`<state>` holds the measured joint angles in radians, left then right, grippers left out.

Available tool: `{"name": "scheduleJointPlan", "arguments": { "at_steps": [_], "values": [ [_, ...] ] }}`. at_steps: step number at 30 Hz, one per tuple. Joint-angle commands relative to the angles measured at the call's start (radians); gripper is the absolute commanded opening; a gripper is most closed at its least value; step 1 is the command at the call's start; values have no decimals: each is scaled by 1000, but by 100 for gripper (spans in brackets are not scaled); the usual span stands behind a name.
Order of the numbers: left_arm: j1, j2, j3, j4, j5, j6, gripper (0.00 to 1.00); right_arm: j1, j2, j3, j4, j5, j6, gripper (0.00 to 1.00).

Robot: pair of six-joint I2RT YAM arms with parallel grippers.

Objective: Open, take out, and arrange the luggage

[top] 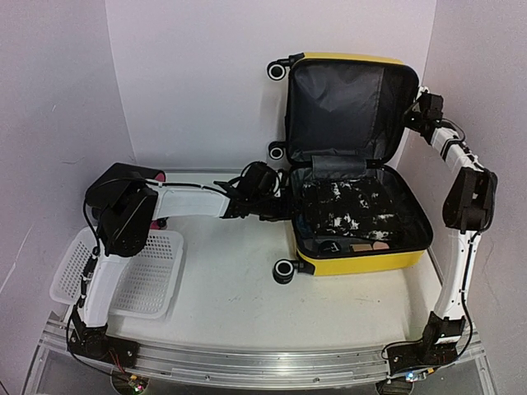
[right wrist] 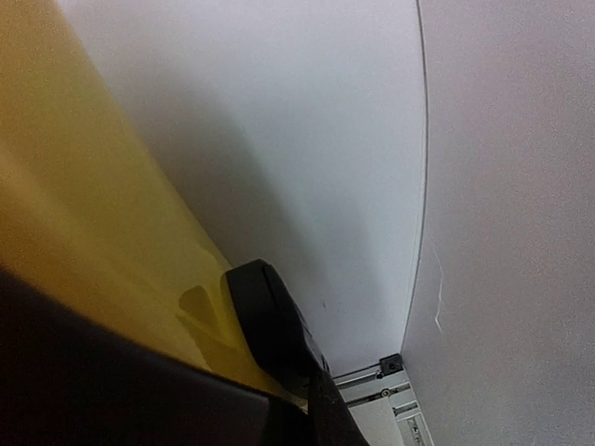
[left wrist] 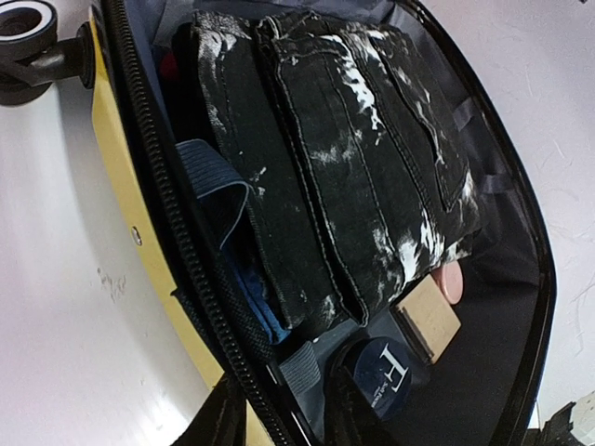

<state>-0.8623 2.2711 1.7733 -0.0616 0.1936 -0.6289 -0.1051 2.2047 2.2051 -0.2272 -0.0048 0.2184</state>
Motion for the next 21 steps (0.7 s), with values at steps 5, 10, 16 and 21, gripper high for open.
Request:
{"name": "scheduleJointPlan", "arguments": {
  "at_steps": [5, 10, 16, 21],
  "values": [
    [6, 105, 196, 43, 98, -34, 22, -50, 216, 397, -32, 40, -19, 0],
    [5, 162, 273, 44, 120, -63, 18, -61, 255, 389, 27, 18, -21, 0],
    [-6, 188, 318, 45, 111, -101, 15, -61, 369, 490, 79, -76, 36, 0],
    [-20, 193, 331, 46, 111, -119, 16, -50, 439, 532, 108, -107, 59, 0]
  ]
}}
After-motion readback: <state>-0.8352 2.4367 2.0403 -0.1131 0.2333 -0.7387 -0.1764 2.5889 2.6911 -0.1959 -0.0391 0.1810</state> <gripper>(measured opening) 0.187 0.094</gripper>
